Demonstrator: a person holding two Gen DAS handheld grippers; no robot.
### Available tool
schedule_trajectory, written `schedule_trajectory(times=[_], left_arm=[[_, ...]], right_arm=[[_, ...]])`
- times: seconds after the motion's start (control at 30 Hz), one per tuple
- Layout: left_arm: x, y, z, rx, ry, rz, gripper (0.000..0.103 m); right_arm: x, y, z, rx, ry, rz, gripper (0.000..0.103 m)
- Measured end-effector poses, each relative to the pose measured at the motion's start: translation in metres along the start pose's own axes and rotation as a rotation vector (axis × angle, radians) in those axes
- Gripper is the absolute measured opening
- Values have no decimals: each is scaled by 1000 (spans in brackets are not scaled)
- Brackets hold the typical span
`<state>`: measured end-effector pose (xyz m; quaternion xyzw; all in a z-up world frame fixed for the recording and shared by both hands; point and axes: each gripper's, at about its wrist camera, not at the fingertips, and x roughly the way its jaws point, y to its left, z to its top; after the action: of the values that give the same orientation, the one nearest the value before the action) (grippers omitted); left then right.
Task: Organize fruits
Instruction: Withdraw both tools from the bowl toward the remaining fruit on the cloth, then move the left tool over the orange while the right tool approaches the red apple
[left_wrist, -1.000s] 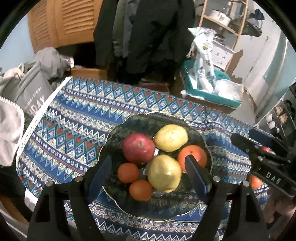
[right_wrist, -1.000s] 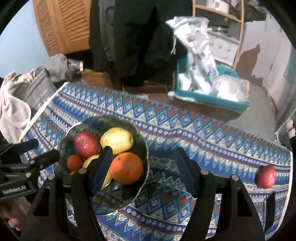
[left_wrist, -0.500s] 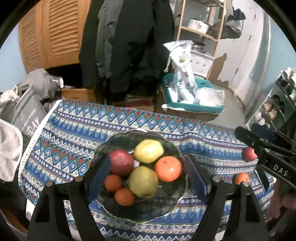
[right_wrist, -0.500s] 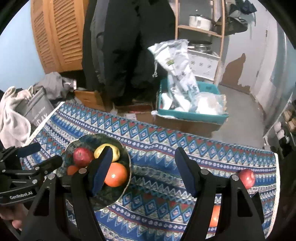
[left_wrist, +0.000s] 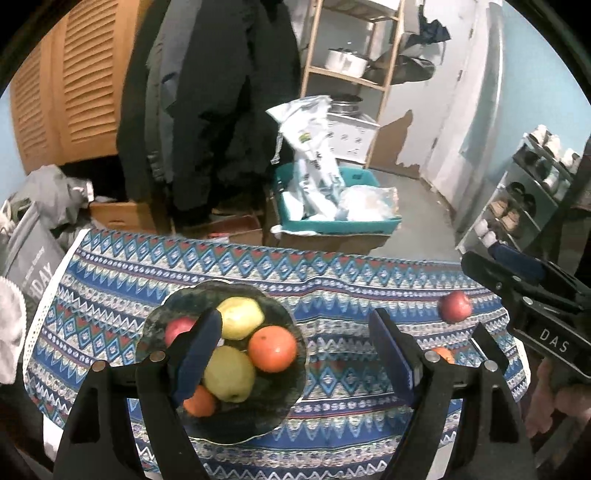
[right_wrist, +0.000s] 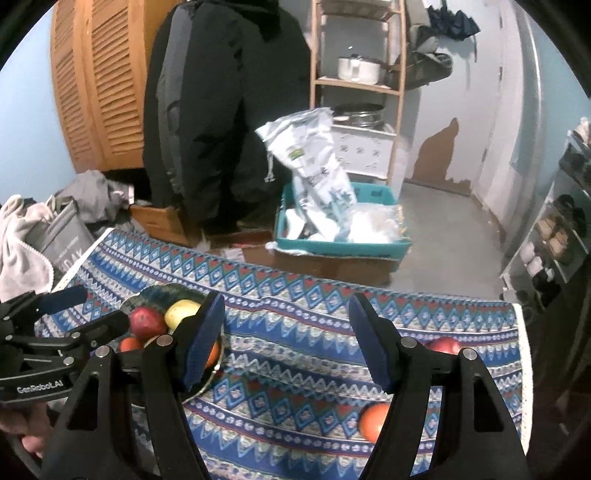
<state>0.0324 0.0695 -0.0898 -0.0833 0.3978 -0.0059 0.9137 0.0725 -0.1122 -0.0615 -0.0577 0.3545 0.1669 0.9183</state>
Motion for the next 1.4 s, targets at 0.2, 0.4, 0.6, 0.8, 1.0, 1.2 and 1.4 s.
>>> schedule_trajectory(times=[0.2, 0.4, 0.6, 0.8, 1.0, 1.2, 1.4], left_arm=[[-4, -26, 2, 33, -4, -40, 83], [-3, -47, 3, 65, -4, -67, 83], [0, -71, 5, 94, 3, -92, 83], [5, -94, 4, 127, 11, -113, 83], [15, -118, 1, 154, 31, -136, 84], [30, -144, -8, 196, 60, -145, 84], [43, -164, -17, 230, 89, -149, 84]], right_arm=[[-17, -24, -5, 40, -28, -37, 71], [-27, -51, -13, 92, -37, -73, 71], [-39, -76, -21, 125, -44, -116, 71], [-50, -100, -30, 158, -45, -157, 71], [-59, -124, -44, 190, -41, -196, 71], [-61, -148, -56, 227, -23, -225, 71], [-59, -168, -71, 257, 1, -251, 71]])
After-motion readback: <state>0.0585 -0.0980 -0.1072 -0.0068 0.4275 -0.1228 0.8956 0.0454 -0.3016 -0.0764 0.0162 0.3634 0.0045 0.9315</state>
